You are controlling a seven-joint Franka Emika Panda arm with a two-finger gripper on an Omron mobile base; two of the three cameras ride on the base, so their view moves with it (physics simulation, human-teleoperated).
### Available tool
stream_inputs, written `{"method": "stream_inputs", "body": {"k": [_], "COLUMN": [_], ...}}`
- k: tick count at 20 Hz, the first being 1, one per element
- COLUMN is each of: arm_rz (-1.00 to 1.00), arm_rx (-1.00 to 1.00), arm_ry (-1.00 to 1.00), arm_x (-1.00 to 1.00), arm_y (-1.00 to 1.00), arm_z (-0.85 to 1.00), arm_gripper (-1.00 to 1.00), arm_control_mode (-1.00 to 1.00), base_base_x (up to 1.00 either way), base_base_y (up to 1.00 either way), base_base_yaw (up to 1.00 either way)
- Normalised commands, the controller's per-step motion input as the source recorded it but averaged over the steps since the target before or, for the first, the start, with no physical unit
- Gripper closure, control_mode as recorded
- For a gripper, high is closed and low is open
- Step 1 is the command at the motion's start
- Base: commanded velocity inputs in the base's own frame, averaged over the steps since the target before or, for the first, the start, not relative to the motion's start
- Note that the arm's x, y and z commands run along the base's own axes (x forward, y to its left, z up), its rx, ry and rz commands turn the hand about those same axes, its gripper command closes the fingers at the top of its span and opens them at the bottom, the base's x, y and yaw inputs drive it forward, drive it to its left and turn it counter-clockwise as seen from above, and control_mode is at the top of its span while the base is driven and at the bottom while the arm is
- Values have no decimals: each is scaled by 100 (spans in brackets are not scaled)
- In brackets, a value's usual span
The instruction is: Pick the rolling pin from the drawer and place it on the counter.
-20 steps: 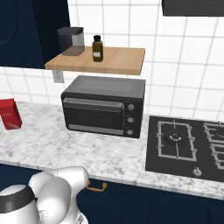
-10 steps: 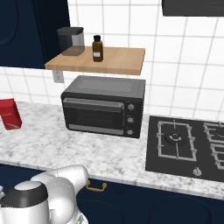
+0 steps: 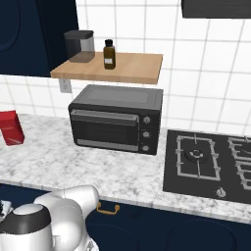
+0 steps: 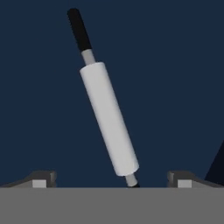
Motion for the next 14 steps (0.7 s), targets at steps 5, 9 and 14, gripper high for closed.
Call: {"method": "stream_inputs", "body": {"k": [5, 9, 14], "arm_rz": [8, 4, 3], "arm_rx": [5, 4, 3], "arm_ry": [-8, -7, -6], "arm_x": [16, 16, 13], "arm_y": [-2, 0, 0], "arm_z": [-28, -32, -32], "arm_gripper": [-100, -100, -100], "arm_control_mode": [-100, -100, -100], "base_base_x": [0, 0, 0], "base_base_y": [0, 0, 0], "base_base_yaw": [0, 0, 0]}}
